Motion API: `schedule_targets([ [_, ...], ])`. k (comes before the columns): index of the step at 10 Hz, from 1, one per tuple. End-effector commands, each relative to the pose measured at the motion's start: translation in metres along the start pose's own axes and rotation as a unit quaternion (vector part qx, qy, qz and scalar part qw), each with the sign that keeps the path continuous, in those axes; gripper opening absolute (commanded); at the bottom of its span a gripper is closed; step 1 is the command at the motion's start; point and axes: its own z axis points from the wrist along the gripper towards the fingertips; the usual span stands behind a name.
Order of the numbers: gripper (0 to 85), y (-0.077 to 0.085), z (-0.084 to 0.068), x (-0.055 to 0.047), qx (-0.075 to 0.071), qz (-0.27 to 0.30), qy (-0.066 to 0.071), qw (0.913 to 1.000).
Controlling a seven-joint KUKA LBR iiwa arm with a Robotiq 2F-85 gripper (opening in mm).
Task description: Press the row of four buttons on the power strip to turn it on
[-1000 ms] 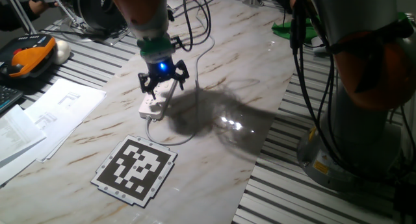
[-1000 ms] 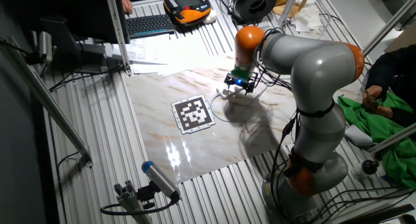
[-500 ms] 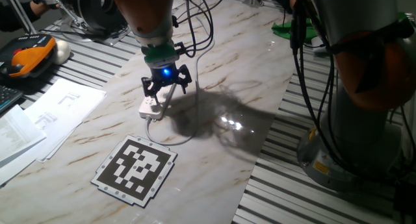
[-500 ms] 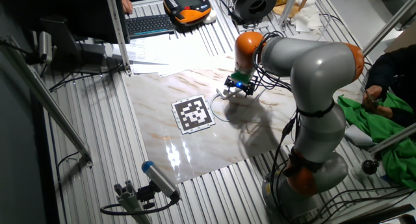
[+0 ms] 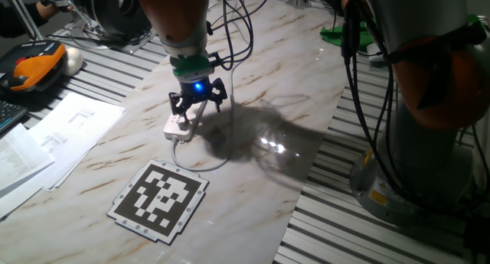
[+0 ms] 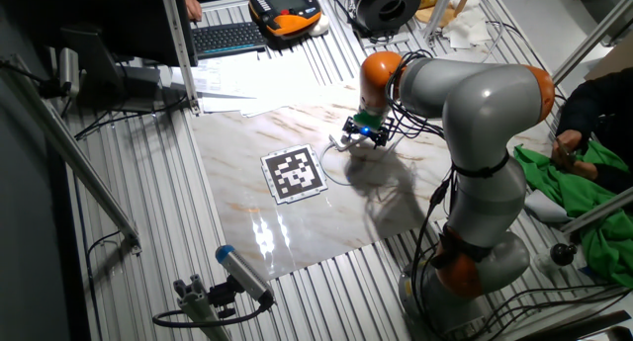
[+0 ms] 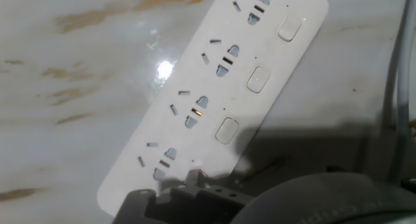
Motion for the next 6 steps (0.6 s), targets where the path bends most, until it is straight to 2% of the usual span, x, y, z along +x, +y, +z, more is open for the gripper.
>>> schedule_targets([
  [1,85.0,-0.0001,0.0017,-0.0004,-0.001,0.000,0.000,1.0000],
  [6,85.0,0.0005,0.0094,0.0011,-0.007,0.002,0.000,1.0000],
])
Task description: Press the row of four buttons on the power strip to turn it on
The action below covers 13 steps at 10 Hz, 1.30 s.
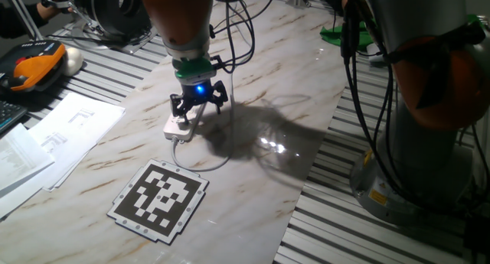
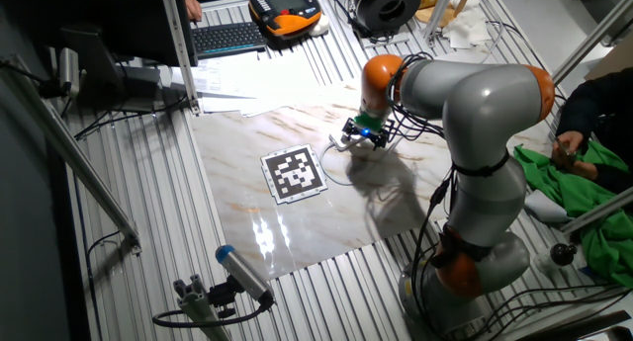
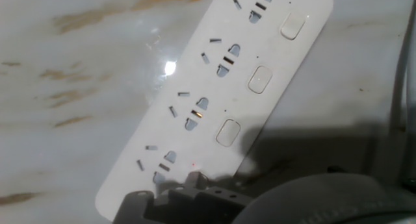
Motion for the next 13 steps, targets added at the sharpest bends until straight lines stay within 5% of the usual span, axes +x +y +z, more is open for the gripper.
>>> schedule_targets([
  [1,85.0,-0.001,0.003,0.001,0.000,0.000,0.001,1.0000],
  [5,85.0,-0.001,0.005,0.001,-0.002,0.001,-0.002,1.0000],
  [9,85.0,-0.005,-0.019,-0.003,0.006,-0.002,0.012,0.9999],
  [13,85.0,-0.009,-0.027,-0.008,-0.003,0.107,-0.006,0.9943],
])
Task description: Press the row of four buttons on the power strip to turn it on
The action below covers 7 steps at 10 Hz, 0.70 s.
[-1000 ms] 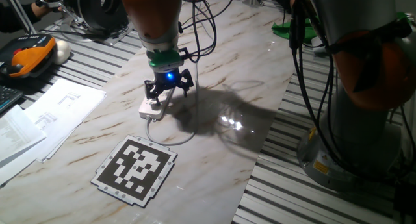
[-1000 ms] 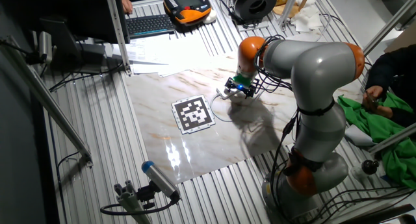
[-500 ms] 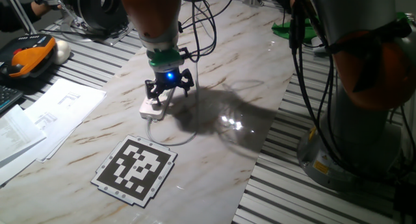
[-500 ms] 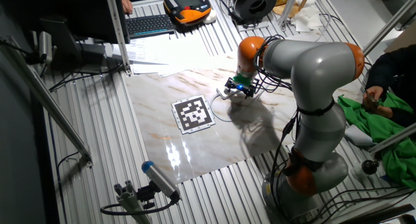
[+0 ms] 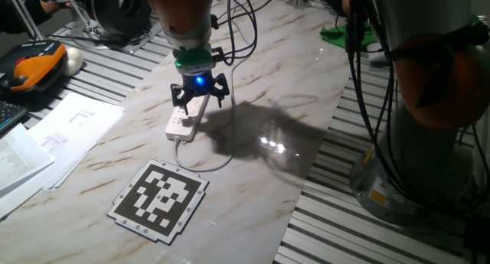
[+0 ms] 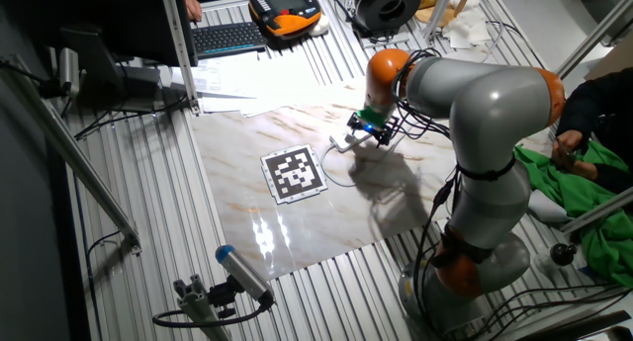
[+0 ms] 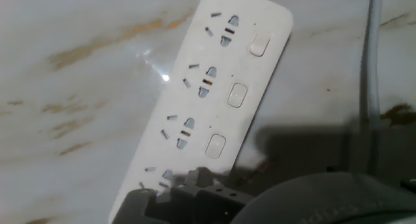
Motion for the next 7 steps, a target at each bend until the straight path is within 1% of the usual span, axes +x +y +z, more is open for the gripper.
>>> schedule_targets([
  [1,85.0,-0.001,0.000,-0.002,0.000,0.050,0.001,0.9987],
  [3,85.0,-0.002,0.001,-0.008,0.000,0.060,0.002,0.9982],
  [4,85.0,-0.002,0.000,-0.012,0.001,0.064,0.007,0.9980],
  [5,85.0,-0.003,0.000,-0.018,0.003,0.065,0.007,0.9979],
  [6,85.0,-0.003,0.001,-0.022,0.001,0.067,0.005,0.9977],
  [7,85.0,-0.005,0.005,-0.023,-0.001,0.069,0.002,0.9976],
])
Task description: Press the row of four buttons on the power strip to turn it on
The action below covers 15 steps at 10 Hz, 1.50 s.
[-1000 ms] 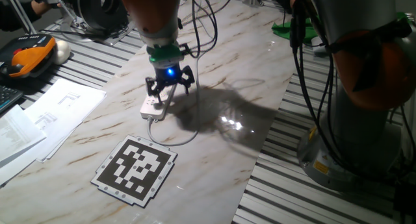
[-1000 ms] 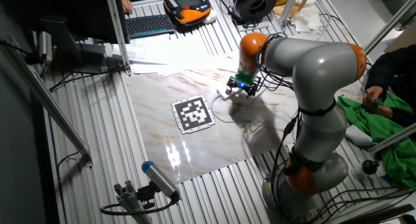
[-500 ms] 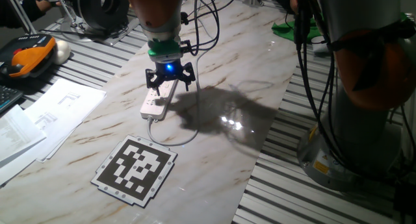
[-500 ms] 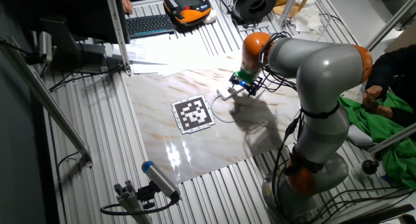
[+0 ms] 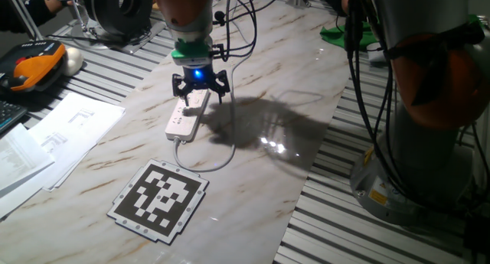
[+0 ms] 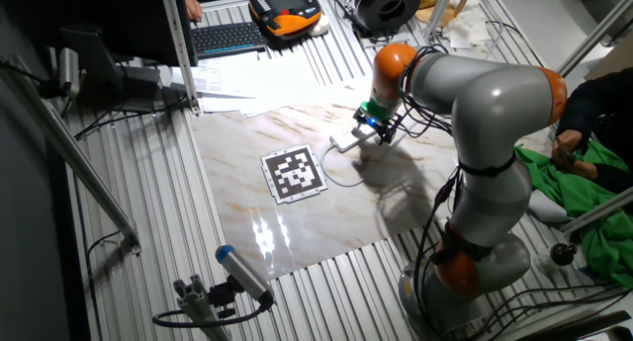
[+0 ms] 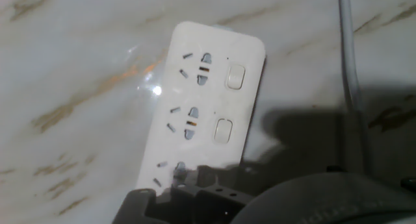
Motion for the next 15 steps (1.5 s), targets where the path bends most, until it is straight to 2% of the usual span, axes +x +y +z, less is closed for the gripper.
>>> schedule_targets([
  [1,85.0,-0.001,0.003,0.000,-0.002,0.001,0.000,1.0000],
  [6,85.0,-0.007,0.011,0.002,-0.007,0.002,0.001,1.0000],
  [10,85.0,-0.009,0.023,0.007,-0.016,0.004,-0.010,0.9998],
  [13,85.0,-0.012,0.028,0.008,-0.019,0.001,-0.010,0.9998],
  [15,85.0,-0.011,0.021,0.003,-0.015,-0.006,0.004,0.9999],
])
